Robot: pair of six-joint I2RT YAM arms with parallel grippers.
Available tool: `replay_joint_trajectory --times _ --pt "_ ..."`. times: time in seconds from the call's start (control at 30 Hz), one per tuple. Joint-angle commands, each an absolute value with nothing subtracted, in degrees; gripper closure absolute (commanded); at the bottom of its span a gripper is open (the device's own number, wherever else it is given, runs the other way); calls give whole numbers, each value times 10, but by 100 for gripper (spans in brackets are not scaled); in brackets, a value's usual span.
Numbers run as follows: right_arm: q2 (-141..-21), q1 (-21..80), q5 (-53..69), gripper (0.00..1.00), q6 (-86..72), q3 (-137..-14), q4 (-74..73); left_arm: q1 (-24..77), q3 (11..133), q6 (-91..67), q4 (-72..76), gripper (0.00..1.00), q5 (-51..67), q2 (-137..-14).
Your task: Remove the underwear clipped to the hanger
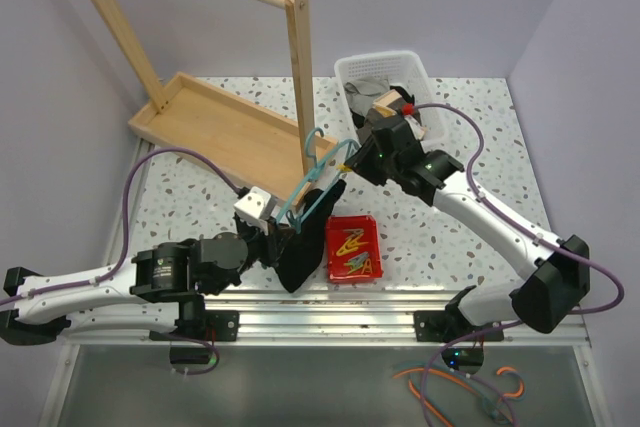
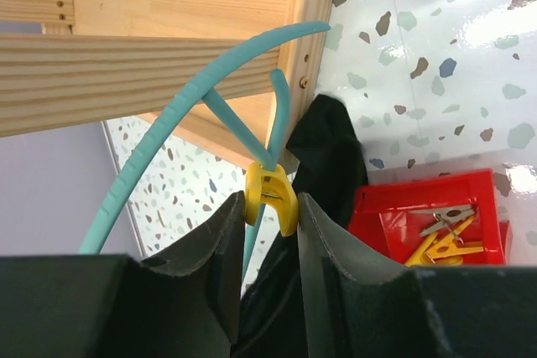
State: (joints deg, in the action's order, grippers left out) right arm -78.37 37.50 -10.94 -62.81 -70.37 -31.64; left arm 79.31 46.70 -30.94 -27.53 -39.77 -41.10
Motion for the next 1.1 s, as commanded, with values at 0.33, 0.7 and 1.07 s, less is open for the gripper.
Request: replay_joint_trajectory --times 0.33,0.7,1.07 --pt "-687 371 -68 100 -671 -640 -259 797 464 -348 -275 100 -438 -384" --pt "-585 360 -36 100 -594 -620 -408 797 461 -357 -295 100 -451 -370" --pt "-592 364 63 100 -464 -534 -481 797 459 -338 -260 100 -427 -383"
